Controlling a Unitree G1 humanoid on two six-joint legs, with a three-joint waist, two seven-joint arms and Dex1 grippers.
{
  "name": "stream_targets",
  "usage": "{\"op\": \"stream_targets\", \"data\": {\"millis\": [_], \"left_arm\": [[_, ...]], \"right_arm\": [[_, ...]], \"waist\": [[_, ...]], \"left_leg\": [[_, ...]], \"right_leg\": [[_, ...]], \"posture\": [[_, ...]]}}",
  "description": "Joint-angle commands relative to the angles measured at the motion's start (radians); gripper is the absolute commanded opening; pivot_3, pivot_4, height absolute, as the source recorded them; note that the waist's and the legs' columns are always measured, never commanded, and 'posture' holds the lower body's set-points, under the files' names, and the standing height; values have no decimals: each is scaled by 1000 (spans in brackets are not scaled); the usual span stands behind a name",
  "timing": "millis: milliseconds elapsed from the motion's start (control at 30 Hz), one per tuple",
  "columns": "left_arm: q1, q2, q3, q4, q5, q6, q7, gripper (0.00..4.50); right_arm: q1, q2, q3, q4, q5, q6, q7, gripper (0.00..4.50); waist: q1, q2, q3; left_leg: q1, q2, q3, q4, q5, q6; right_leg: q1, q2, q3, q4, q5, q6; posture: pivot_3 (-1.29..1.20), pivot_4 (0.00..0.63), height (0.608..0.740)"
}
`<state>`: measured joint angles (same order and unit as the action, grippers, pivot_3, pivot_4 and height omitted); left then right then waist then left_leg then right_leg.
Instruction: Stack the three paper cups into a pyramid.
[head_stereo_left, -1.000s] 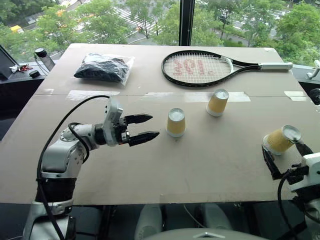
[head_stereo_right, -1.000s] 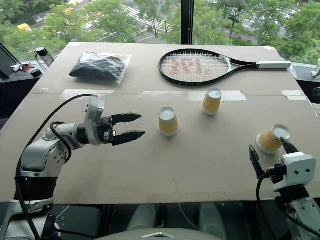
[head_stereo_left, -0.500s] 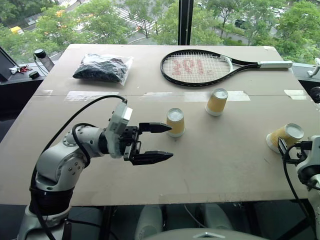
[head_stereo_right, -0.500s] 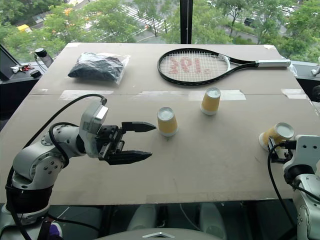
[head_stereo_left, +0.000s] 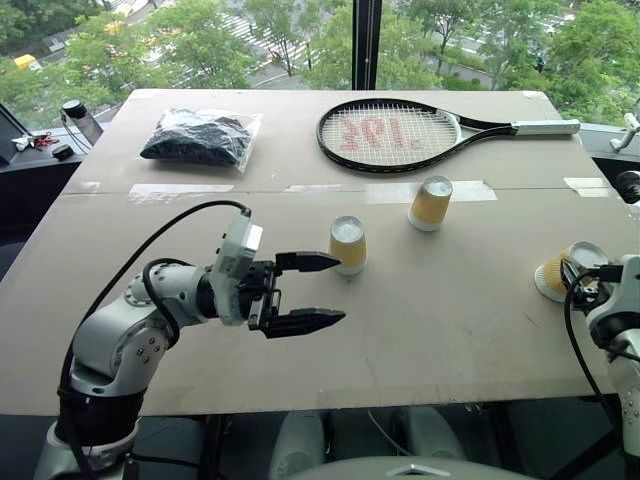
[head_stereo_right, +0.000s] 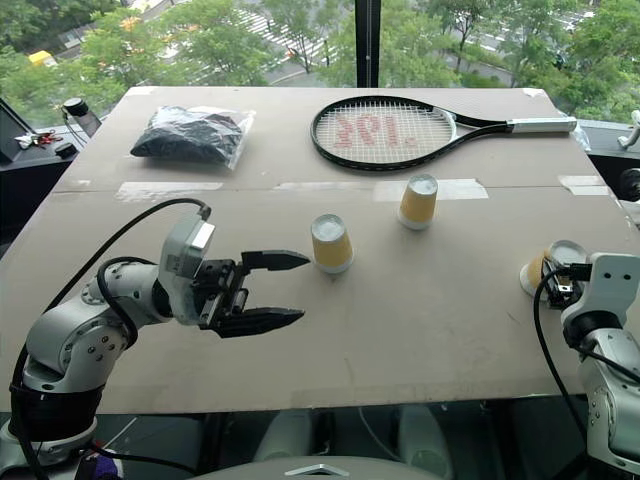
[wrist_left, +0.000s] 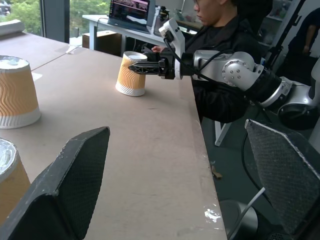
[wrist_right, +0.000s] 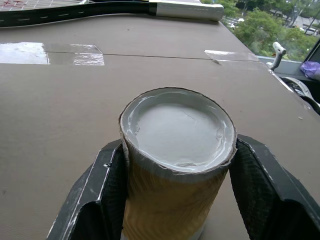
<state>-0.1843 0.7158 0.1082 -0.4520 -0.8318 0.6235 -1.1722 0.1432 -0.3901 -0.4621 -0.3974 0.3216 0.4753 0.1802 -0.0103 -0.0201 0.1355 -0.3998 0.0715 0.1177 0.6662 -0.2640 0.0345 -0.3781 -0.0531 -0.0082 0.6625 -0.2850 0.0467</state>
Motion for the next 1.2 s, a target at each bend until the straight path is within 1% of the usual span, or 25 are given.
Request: {"op": "stream_targets", "data": {"millis": [33, 133, 233, 267, 333, 433, 567, 633, 733, 867, 1200], "left_arm": [[10, -1, 20, -6, 4, -33, 11, 4500], [42, -21, 40, 5, 4, -53, 42, 4500], [79, -47, 66, 25, 34, -112, 68, 4500], [100, -51, 75, 40, 53, -142, 63, 4500], [152, -61, 117, 88, 48, -194, 18, 4500], [209, -37, 167, 113, 32, -196, -6, 4500], [292, -3, 246, 96, -37, -165, -50, 4500], [329, 7, 281, 94, -44, -166, -54, 4500], [365, 11, 320, 92, -42, -176, -51, 4500], [434, 2, 375, 52, -60, -171, -36, 4500], [476, -11, 407, 24, -76, -193, -25, 4500]], "right_arm": [[1, -29, -5, -52, 8, -9, 32, 2196], [-6, -62, 32, -120, 49, -1, 106, 2196], [-30, -94, 107, -196, 114, 31, 190, 2196], [-48, -105, 147, -219, 125, 40, 215, 2196], [-127, -123, 276, -236, 124, 51, 273, 2196], [-235, -130, 413, -191, 83, 47, 316, 2196], [-368, -89, 519, -85, 42, 45, 324, 2196], [-413, -67, 564, -37, 21, 33, 333, 2196], [-443, -46, 600, 11, -7, 8, 345, 2196], [-463, -35, 612, 45, -20, -13, 368, 2196], [-478, -5, 650, 90, -63, -49, 396, 2196]], "waist": [[-1, 0, 0], [-2, 2, 1], [-6, 2, 1], [-6, 2, 1], [-8, 2, 1], [-10, 2, 2], [2, -1, 4], [2, -1, 4], [0, -1, 4], [-4, -1, 5], [-5, 0, 5]], "left_leg": [[0, 0, 0, 0, 0, 0], [0, 0, 1, 0, 0, 0], [1, 1, 1, -1, 0, 0], [1, 1, 1, -1, 0, 1], [1, 1, 1, -1, -1, 2], [2, 1, 1, -1, -2, 3], [0, 1, 1, -1, -2, 3], [-1, 0, 1, -1, -1, 1], [-1, 0, 1, -1, -1, 1], [-1, 1, 1, -1, -1, 0], [-1, 1, 1, -2, -1, 0]], "right_leg": [[0, 0, 0, 0, 0, 0], [0, 0, 1, 0, 0, 0], [0, 0, 1, 0, 0, 0], [0, 1, 1, 0, 0, 0], [0, 1, 1, 0, 0, 0], [-1, 1, 1, 0, 0, 0], [-1, -1, 0, -1, 0, 0], [-1, -2, -1, -2, 0, 0], [-1, -2, -1, -2, 0, 0], [-1, -2, -1, -2, 0, 0], [-1, -2, -1, -2, 0, -1]], "posture": [[0, 150, 740], [0, 150, 740], [0, 150, 740], [0, 150, 740], [0, 150, 740], [0, 150, 740], [0, 150, 740], [0, 150, 740], [0, 150, 740], [0, 150, 740], [0, 150, 740]]}}
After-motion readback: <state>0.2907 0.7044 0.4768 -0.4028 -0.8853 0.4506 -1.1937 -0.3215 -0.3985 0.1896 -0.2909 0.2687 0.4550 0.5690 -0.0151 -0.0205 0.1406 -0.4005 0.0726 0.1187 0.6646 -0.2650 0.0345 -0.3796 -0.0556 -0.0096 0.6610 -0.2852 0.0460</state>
